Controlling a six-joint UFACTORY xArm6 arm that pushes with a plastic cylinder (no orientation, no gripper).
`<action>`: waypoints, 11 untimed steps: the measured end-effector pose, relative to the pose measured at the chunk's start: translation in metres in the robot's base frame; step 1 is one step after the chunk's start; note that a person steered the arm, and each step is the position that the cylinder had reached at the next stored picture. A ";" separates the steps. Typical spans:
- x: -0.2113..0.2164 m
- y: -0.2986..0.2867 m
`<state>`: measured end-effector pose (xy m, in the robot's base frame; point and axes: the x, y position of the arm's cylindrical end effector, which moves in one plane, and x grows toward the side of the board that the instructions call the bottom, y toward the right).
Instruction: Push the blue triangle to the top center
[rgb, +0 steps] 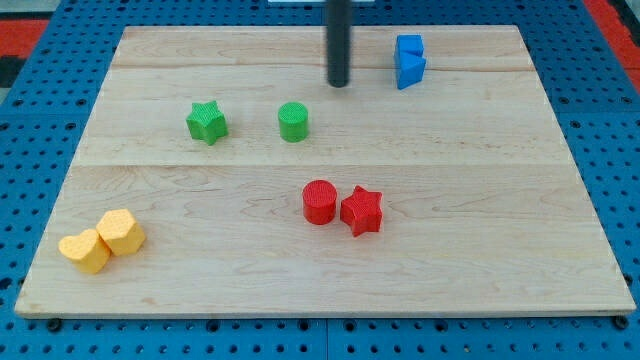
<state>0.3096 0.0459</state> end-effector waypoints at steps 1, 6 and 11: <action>0.009 0.022; -0.036 0.108; -0.070 -0.047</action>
